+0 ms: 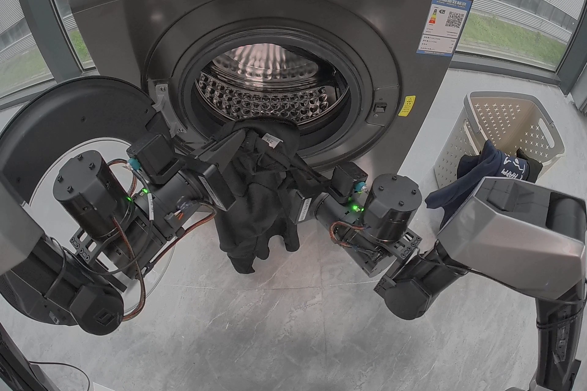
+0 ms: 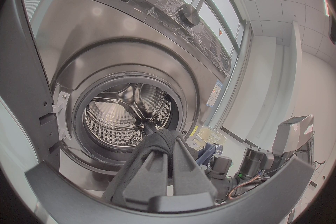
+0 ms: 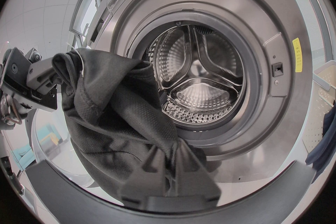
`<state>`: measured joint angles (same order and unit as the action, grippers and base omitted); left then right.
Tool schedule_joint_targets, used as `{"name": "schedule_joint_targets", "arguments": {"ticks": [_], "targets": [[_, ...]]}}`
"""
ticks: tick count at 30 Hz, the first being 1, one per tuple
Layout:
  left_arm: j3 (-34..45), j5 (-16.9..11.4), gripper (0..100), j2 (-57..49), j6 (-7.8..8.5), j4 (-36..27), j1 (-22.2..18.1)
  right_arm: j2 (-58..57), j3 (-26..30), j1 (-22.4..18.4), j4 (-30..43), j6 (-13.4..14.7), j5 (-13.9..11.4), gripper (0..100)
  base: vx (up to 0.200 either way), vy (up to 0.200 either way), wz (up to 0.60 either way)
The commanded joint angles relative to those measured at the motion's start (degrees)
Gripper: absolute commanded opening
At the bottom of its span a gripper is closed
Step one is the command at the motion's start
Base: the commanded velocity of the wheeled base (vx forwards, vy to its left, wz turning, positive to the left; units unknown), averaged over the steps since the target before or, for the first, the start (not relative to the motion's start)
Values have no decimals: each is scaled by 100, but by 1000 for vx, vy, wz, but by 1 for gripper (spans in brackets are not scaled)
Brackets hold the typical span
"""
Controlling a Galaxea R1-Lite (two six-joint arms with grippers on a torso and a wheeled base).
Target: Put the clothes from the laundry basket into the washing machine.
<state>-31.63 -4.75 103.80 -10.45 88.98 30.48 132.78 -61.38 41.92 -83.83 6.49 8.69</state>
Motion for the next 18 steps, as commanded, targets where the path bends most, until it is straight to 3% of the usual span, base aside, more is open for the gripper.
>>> {"name": "schedule_joint_targets", "arguments": {"ticks": [1, 5, 14, 18], "targets": [[17, 1, 0, 17, -1, 5, 2, -455, 460, -26, -116, 2, -17, 0, 0, 0, 0], [43, 1, 0, 79, -1, 5, 11, -718, 777, -26, -203, 55, -17, 0, 0, 0, 0], [122, -8, 0, 87, -10, 5, 116, -745, 829, -26, -397, 213, 19, 0, 0, 0, 0], [61, -8, 0, 17, -10, 14, 116, -560, 1330, -26, -344, 204, 10, 0, 0, 0, 0]]}}
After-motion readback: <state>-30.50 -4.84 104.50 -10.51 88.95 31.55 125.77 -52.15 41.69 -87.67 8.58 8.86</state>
